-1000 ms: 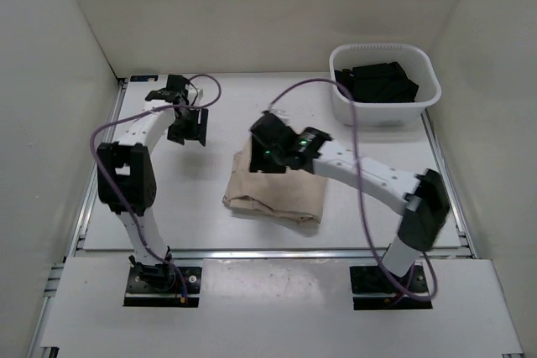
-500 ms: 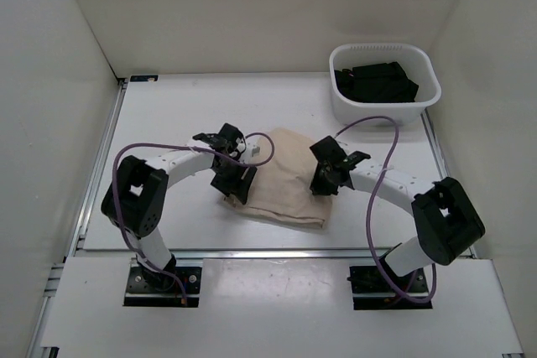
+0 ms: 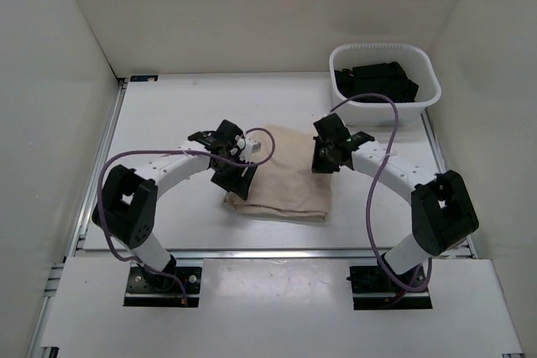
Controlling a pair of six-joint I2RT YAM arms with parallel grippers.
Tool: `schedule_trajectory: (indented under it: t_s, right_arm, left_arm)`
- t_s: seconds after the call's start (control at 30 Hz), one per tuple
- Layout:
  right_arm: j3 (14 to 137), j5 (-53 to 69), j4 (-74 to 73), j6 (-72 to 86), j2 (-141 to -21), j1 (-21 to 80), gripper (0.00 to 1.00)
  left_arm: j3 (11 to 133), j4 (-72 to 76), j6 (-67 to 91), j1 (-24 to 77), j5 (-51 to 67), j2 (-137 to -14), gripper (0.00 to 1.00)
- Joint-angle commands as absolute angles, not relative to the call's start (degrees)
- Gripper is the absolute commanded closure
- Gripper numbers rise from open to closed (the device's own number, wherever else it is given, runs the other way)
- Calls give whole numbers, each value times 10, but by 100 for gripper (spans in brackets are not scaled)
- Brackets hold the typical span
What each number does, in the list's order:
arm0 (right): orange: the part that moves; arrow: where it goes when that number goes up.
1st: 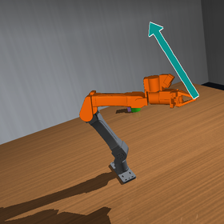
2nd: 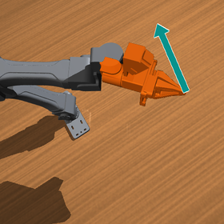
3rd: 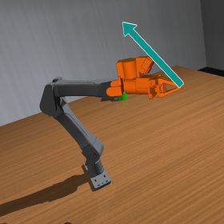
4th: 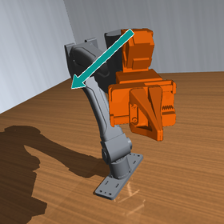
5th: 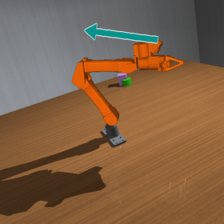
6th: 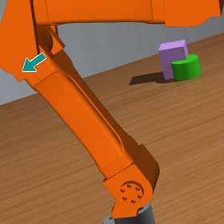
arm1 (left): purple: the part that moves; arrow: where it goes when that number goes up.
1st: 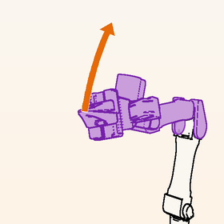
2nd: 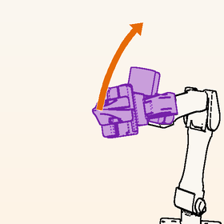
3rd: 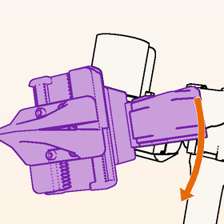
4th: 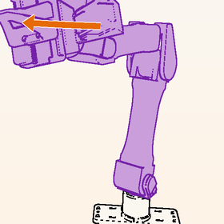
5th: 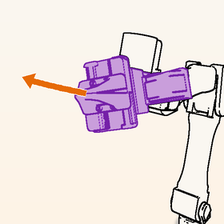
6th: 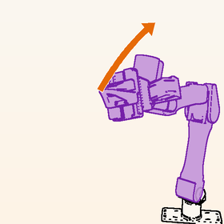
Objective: Fold and stack the trousers
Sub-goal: Fold the trousers
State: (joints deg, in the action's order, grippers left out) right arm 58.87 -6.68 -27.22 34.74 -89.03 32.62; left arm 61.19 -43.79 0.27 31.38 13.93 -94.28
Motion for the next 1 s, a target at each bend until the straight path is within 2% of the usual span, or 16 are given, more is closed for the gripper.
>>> schedule_trajectory:
  t_s: [0.0,0.13,0.47,0.6,0.77,0.83,0.87,0.9,0.93,0.97]
  right_arm:
    - [642,-89,-321,304,-860,325,90]
    - [578,-80,-299,379,-773,337,88]
    - [414,-51,-236,480,-729,381,94]
    - [416,-64,-247,459,-750,375,95]
    - [462,-76,-308,436,-750,375,95]
    - [493,-102,-339,431,-727,375,80]
    - [505,-110,-379,431,-718,375,66]
    - [520,-119,-405,431,-708,375,48]
    - [558,-130,-436,431,-689,369,21]
    - [580,-139,-513,431,-683,350,12]
  left_arm:
    - [677,-450,0,317,145,-875,26]
    - [767,-445,0,317,137,-883,23]
    - [947,-425,0,306,124,-1128,26]
    - [968,-425,0,301,113,-1172,27]
    - [984,-425,0,295,91,-1160,27]
    - [984,-425,0,295,91,-1129,25]
    - [984,-425,0,289,77,-1114,23]
    - [979,-425,0,289,70,-1096,21]
    - [974,-433,0,284,62,-1056,20]
    - [963,-439,0,276,44,-1032,19]
